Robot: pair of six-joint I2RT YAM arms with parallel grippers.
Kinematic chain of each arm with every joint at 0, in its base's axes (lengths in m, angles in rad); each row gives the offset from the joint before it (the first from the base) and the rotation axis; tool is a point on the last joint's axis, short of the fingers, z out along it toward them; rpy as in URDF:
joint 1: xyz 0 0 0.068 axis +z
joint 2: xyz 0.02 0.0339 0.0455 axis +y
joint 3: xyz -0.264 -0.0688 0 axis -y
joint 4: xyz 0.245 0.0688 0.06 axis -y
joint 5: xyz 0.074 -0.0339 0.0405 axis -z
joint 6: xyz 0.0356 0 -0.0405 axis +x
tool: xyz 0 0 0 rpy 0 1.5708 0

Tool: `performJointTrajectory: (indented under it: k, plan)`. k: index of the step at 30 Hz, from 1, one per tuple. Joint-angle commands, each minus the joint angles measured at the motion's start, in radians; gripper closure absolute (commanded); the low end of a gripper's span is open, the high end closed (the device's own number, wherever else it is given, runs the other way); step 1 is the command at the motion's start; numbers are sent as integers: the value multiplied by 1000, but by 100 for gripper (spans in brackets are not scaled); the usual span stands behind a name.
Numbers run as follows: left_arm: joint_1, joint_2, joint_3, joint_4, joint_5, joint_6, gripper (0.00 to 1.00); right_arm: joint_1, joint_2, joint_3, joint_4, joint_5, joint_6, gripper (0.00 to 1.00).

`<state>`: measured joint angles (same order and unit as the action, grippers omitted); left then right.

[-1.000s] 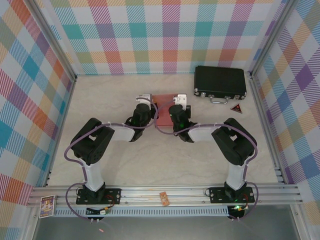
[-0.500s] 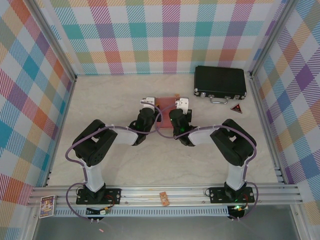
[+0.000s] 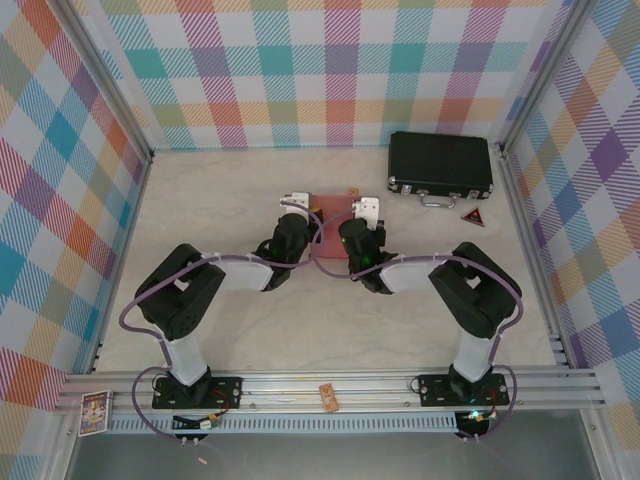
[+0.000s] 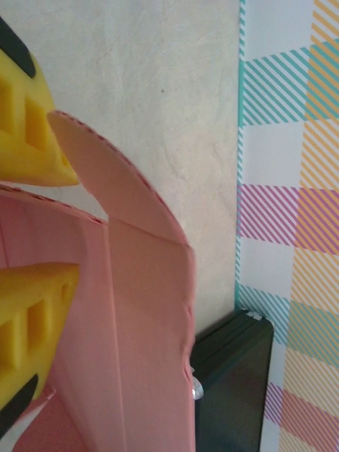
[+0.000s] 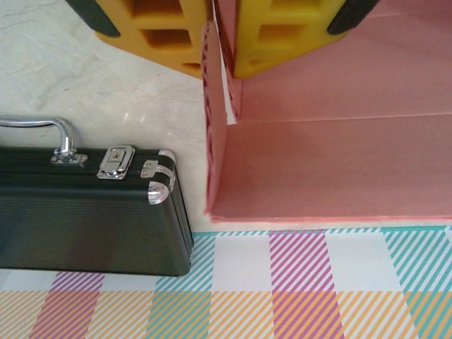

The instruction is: Fold the paper box

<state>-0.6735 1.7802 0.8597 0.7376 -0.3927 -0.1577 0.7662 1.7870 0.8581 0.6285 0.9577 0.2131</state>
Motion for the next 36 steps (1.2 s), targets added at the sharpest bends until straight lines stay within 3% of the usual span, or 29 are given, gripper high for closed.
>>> performJointTrajectory:
  k: [1,9,18,26,31,36]
  plan:
    - [2,-53,2,-20,13,16,62,4,-48,-16,-43,4,-41,81]
    - [14,-139,-52,-61,18,44,51,-11,-141,-52,-106,-63,-89,63]
    - [27,-213,-126,-80,56,65,15,-54,-240,-97,-206,-242,-103,44]
    - [50,-293,-137,-189,85,79,0,-187,-364,-98,-391,-628,-81,41]
    - [83,-435,-97,-459,170,100,0,-288,-429,-47,-565,-859,-172,35]
    - [209,-478,-6,-728,360,109,0,-415,-432,64,-758,-1112,-261,33]
